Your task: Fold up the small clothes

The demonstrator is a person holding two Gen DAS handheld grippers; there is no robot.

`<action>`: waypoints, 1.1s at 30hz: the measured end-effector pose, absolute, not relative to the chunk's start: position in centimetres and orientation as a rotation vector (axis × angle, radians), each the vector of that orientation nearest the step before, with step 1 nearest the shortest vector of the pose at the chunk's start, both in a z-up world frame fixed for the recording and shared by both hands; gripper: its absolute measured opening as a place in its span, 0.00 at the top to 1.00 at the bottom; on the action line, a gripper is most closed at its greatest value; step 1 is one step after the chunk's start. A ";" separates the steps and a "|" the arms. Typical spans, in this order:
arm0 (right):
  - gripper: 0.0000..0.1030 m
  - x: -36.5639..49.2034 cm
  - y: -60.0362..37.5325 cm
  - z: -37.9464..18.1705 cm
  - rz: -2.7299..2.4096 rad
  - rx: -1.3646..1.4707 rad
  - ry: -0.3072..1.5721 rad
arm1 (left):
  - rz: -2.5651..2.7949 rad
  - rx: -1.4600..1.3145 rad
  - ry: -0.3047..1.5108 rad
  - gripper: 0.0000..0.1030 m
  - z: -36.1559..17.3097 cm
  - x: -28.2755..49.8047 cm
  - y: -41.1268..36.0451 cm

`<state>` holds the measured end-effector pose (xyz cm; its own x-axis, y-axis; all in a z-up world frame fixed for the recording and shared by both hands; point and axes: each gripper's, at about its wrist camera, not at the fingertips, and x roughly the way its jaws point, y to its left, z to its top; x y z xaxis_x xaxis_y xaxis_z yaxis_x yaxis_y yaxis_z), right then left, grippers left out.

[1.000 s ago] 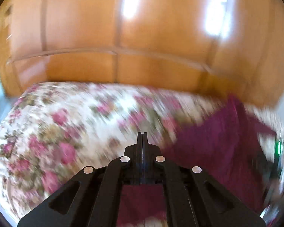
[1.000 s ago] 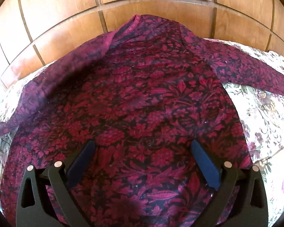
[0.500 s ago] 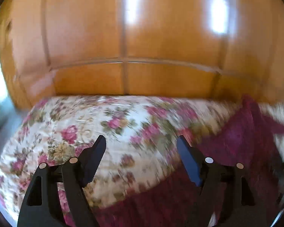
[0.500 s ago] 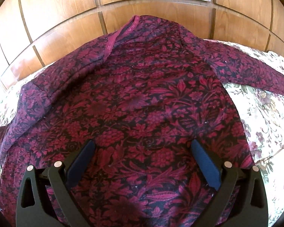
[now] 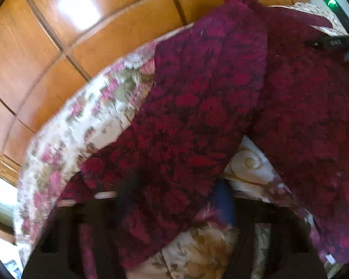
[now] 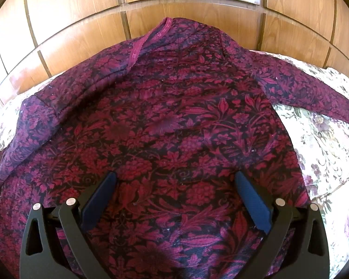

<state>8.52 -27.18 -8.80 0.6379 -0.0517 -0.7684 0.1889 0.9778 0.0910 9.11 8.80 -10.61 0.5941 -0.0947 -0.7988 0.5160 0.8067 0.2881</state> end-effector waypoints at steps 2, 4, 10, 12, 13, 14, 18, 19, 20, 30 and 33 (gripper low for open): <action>0.02 8.5 -27.2 -8.8 -0.139 0.168 0.869 | -0.388 0.416 0.885 0.89 -9.1 10.5 9.9; 0.02 8.5 -27.1 -8.8 -0.140 0.168 0.869 | -0.393 0.285 0.849 0.90 -6.1 11.7 11.6; 0.02 8.6 -27.1 -8.9 -0.142 0.165 0.869 | -0.287 -0.046 0.806 0.91 0.7 18.7 18.0; 0.02 8.6 -27.1 -8.9 -0.142 0.165 0.869 | -0.232 -0.111 0.829 0.91 1.0 22.2 19.6; 0.02 8.6 -27.1 -8.9 -0.142 0.166 0.869 | -0.213 -0.131 0.854 0.91 0.8 24.1 19.9; 0.02 8.6 -27.1 -8.8 -0.142 0.165 0.869 | -0.186 -0.132 0.872 0.91 0.4 25.7 20.1; 0.02 8.6 -27.1 -8.8 -0.142 0.166 0.868 | -0.083 -0.163 0.971 0.82 -1.8 31.7 20.2; 0.02 8.6 -27.1 -8.8 -0.142 0.167 0.869 | -0.059 -0.176 0.979 0.77 -2.2 32.7 20.5; 0.02 8.6 -27.1 -8.9 -0.142 0.168 0.868 | -0.029 -0.192 0.983 0.63 -2.4 33.3 21.0; 0.02 8.6 -27.1 -8.9 -0.141 0.169 0.862 | 0.283 -0.286 0.855 0.45 -1.3 27.0 30.7; 0.02 8.6 -27.1 -9.0 -0.143 0.167 0.862 | 0.269 -0.442 0.869 0.45 -3.2 23.9 33.5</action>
<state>8.59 -27.09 -8.96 0.6429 -0.0578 -0.7638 0.1922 0.9774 0.0878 23.85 33.49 -3.19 0.6206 0.0495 -0.7825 -0.4016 0.8773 -0.2630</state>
